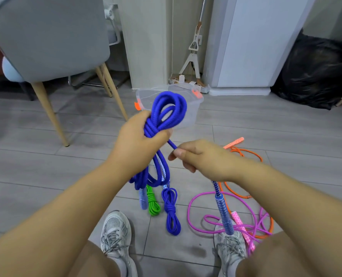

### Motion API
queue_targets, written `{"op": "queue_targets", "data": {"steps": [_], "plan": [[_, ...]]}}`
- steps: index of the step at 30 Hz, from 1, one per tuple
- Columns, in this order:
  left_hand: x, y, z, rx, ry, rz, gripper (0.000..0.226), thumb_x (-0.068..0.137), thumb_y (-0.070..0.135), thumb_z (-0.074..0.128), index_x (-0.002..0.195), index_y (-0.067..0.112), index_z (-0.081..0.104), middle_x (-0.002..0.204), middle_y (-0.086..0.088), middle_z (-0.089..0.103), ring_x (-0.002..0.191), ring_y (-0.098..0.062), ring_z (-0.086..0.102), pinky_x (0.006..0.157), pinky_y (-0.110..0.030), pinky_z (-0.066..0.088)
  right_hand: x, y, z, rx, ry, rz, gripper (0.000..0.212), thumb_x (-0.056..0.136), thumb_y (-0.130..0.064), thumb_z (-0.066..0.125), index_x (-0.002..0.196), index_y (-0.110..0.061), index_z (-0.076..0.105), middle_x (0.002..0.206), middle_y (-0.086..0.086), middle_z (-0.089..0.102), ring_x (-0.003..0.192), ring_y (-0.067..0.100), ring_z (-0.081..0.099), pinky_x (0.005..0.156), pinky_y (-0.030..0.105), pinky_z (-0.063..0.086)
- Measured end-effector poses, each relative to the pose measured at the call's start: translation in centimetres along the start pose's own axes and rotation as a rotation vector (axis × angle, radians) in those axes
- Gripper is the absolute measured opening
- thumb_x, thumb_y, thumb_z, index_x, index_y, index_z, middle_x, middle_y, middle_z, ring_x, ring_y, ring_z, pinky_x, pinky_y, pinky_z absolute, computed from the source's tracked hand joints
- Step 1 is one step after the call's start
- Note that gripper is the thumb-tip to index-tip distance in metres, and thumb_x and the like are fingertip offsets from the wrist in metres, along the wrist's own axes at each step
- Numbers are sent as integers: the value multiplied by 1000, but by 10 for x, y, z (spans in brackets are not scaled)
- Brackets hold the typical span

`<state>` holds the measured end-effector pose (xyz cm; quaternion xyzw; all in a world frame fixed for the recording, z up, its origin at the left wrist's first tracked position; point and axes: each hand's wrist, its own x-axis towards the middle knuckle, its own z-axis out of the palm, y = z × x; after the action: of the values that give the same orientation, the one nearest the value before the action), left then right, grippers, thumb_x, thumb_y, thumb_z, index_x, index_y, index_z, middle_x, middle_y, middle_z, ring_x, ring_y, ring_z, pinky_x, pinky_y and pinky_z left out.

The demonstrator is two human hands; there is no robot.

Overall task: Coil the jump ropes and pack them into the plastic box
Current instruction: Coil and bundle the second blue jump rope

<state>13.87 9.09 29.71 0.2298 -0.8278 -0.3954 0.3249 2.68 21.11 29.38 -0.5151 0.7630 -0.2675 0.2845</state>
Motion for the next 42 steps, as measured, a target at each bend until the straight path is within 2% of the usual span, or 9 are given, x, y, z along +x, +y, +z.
{"op": "queue_targets", "data": {"steps": [5, 9, 18, 21, 25, 29, 33, 38, 42], "plan": [[7, -11, -2, 187, 1, -123, 23, 86, 35, 62, 83, 13, 53, 61, 1, 47, 51, -13, 41, 46, -20, 33, -15, -19, 1, -177, 42, -43, 32, 99, -30, 37, 106, -16, 64, 64, -13, 42, 62, -1, 43, 60, 6, 32], [8, -12, 1, 220, -74, -185, 27, 88, 37, 59, 85, 11, 53, 63, -1, 48, 53, -16, 42, 50, -28, 31, -23, -22, 1, -252, 28, -49, 35, 99, -33, 36, 103, -12, 63, 81, -1, 58, 78, 16, 51, 71, 28, 38], [1, -17, -6, 420, -509, -128, 27, 76, 45, 47, 72, 18, 45, 66, -1, 50, 64, -22, 46, 56, -32, 35, -16, -13, -8, -470, 225, -316, 33, 94, -37, 38, 97, -17, 63, 88, 0, 59, 84, 19, 51, 76, 34, 41], [-3, -14, -5, 434, -613, -61, 32, 62, 48, 47, 73, 18, 47, 66, 0, 51, 62, -20, 48, 57, -32, 39, -7, -11, -15, -458, 296, -400, 42, 86, -45, 37, 90, -16, 68, 79, -6, 52, 77, 11, 46, 70, 28, 38], [-10, -5, 5, 528, -723, 88, 46, 66, 57, 72, 65, 22, 43, 53, 5, 44, 52, -14, 43, 51, -27, 37, 5, -11, -25, -347, 276, -435, 23, 79, -40, 60, 79, -19, 70, 67, -18, 45, 71, -2, 44, 66, 13, 34], [-13, -3, 6, 388, -686, 130, 25, 73, 26, 67, 64, 18, 45, 53, 4, 46, 50, -13, 42, 53, -29, 40, 10, -4, -36, -117, 264, -284, 18, 71, -30, 77, 72, -13, 70, 68, 3, 59, 66, 8, 48, 63, 22, 36], [-14, 0, 3, 3, -566, 52, 15, 66, 26, 67, 70, 18, 54, 52, 9, 46, 49, -8, 38, 50, -23, 38, 14, 8, -34, 120, 223, -181, 9, 79, -12, 70, 72, -5, 67, 74, 21, 60, 66, 8, 48, 65, 25, 40], [-5, 2, 2, -446, -273, -156, 30, 67, 18, 71, 87, 20, 50, 48, 6, 52, 38, -10, 41, 41, -21, 36, 12, 6, -23, 268, 206, -127, 30, 96, -10, 46, 71, -21, 59, 59, -7, 39, 48, 2, 31, 51, 14, 28], [-2, 4, -2, -457, -103, -162, 16, 81, 10, 69, 88, 18, 58, 51, 4, 54, 38, -8, 43, 42, -22, 37, 7, -4, -9, 217, 155, -119, 28, 99, -20, 41, 84, -27, 64, 56, -13, 44, 48, -2, 40, 51, 9, 32]]}}
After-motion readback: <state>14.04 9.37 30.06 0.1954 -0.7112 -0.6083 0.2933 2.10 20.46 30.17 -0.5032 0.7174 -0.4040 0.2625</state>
